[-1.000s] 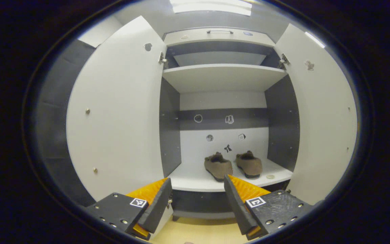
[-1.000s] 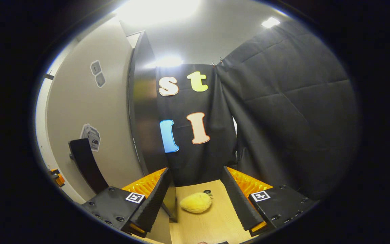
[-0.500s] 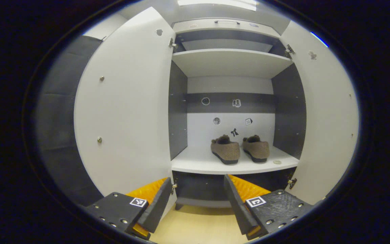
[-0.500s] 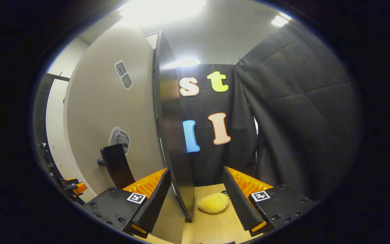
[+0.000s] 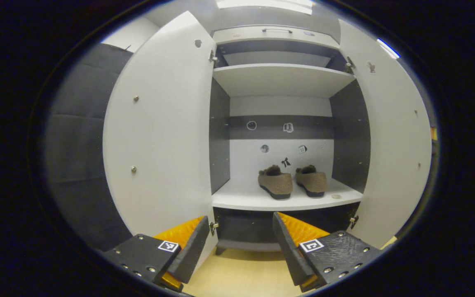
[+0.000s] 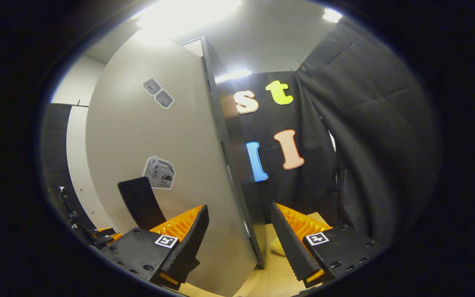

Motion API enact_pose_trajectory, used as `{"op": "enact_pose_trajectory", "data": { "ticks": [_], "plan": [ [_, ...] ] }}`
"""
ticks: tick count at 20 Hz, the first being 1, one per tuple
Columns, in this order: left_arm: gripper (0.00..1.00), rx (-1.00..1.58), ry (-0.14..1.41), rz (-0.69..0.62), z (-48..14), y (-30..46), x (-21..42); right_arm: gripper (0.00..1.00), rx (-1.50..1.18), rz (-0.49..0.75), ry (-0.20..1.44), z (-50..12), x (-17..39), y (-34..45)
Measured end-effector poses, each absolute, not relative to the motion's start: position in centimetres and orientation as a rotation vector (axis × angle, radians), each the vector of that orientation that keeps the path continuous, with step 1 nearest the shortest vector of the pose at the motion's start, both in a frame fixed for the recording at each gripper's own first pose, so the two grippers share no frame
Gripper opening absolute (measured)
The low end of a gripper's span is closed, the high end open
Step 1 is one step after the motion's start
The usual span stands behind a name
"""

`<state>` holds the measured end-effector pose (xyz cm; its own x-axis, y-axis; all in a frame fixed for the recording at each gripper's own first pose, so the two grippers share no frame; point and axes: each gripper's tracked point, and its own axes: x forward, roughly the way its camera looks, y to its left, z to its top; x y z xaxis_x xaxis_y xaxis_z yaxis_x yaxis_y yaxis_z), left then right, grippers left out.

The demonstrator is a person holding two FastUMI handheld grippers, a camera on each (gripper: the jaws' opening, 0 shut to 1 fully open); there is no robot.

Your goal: Grab one shoe with the right hand and put it into the shoe cabinet, grab the other shoe with the left hand and put it into the shoe cabinet; then close the right door with the right hand and the left door with the left hand.

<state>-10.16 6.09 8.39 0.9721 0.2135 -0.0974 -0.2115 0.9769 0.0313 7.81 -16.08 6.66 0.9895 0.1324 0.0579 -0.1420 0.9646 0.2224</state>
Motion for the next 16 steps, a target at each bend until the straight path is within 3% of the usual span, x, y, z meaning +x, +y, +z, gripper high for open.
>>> {"op": "enact_pose_trajectory", "data": {
  "ticks": [1, 3, 4, 6, 7, 11, 13, 16],
  "plan": [
    [0.94, 0.015, 0.099, 0.228, 8.3, 6.4, -10.5, 0.96, 0.229, 0.153, -0.046, 6.9, 8.1, -15.4],
    [0.90, 0.003, 0.103, 0.256, 8.2, 7.0, -11.1, 0.96, 0.225, 0.184, -0.055, 7.3, 8.8, -14.2],
    [0.93, 0.007, 0.106, 0.279, 8.1, 7.4, -11.3, 0.96, 0.223, 0.198, -0.052, 7.3, 9.2, -13.7],
    [0.86, 0.021, 0.117, 0.312, 7.9, 8.1, -12.0, 0.96, 0.239, 0.227, -0.049, 7.3, 9.7, -12.2],
    [0.93, 0.017, 0.120, 0.316, 7.9, 8.1, -12.4, 0.96, 0.248, 0.243, -0.044, 7.2, 10.0, -11.4],
    [0.90, 0.002, 0.111, 0.336, 8.2, 8.3, -13.4, 0.96, 0.250, 0.318, -0.015, 6.5, 11.4, -7.7],
    [0.94, 0.008, 0.107, 0.362, 8.3, 9.0, -14.4, 0.96, 0.216, 0.320, 0.001, 5.9, 12.0, -6.9],
    [0.89, -0.003, 0.117, 0.432, 8.4, 10.9, -16.2, 0.98, 0.171, 0.299, -0.016, 5.8, 11.8, -7.0]
  ]
}}
